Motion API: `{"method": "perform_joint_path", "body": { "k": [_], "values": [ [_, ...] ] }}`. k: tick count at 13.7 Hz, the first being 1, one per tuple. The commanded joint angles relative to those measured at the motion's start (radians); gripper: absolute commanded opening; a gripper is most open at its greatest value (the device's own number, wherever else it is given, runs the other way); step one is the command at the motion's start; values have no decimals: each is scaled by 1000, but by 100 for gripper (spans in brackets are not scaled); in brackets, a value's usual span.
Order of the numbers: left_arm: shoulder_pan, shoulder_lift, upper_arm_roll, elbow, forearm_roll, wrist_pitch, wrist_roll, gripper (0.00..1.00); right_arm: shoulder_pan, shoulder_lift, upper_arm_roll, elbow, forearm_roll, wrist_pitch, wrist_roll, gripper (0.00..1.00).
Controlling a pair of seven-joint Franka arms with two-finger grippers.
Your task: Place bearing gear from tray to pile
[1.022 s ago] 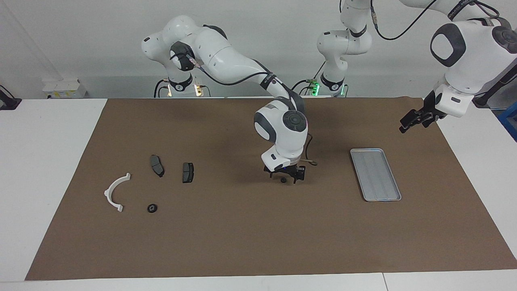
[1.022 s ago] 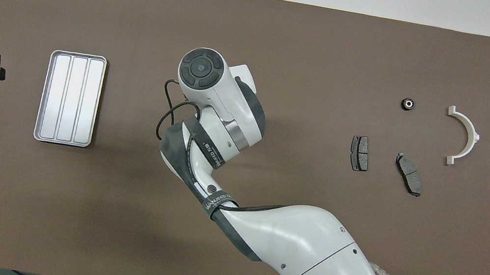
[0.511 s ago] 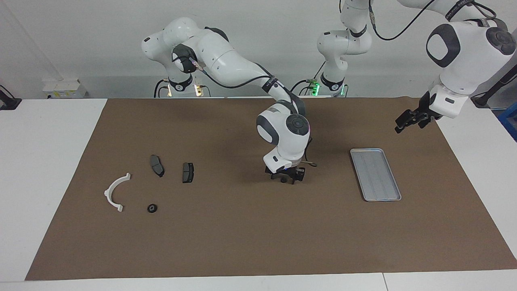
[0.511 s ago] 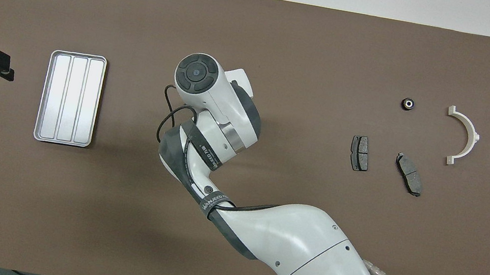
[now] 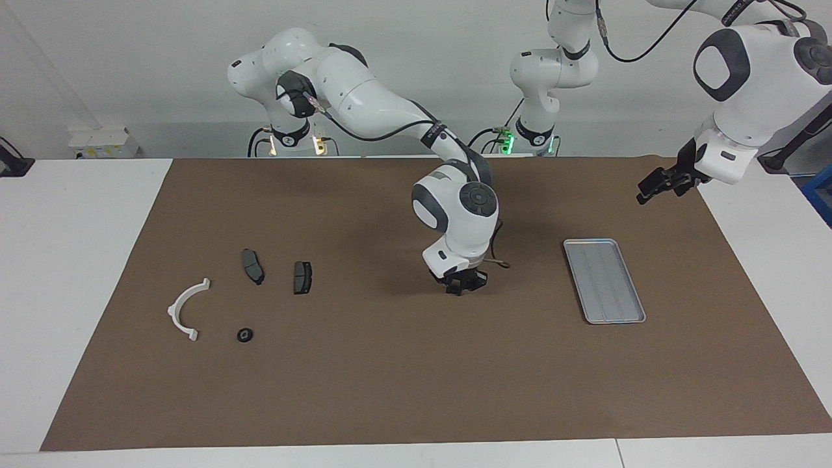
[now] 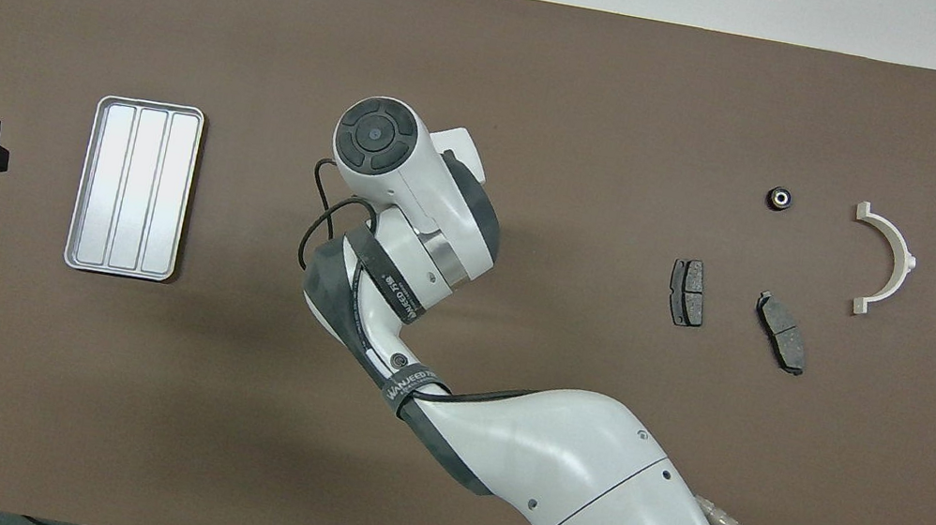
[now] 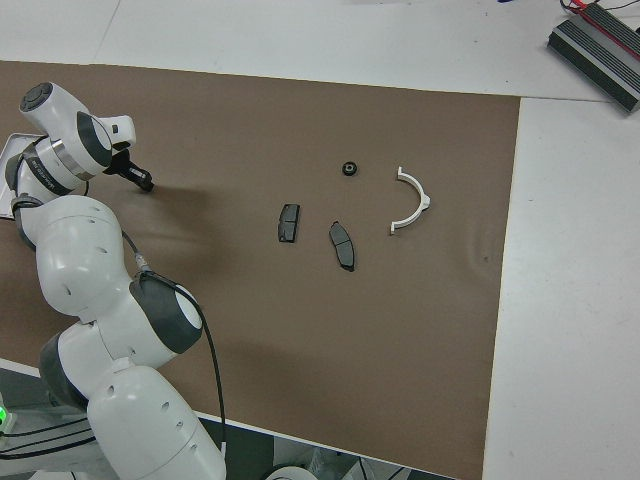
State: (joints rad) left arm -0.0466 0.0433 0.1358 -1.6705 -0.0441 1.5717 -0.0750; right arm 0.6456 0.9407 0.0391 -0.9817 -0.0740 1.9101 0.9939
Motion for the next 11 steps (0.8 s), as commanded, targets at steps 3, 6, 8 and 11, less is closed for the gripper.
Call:
{"method": "perform_joint_path", "body": {
  "k": [3, 6, 8, 11],
  "values": [
    [13, -31, -18, -6, -2, -48, 12, 100, -30, 3, 1, 15, -9, -31, 3, 0],
    [11, -31, -28, -3, 0, -33, 11, 100, -170, -89, 2, 15, -7, -166, -276, 0],
    [13, -29, -25, -2, 0, -7, 11, 100, -274, -121, -4, 11, -21, -210, -519, 0],
    [13, -28, -28, 3, 0, 25, 1, 100, -394, -155, -2, -92, -43, -148, -743, 0]
  ]
}}
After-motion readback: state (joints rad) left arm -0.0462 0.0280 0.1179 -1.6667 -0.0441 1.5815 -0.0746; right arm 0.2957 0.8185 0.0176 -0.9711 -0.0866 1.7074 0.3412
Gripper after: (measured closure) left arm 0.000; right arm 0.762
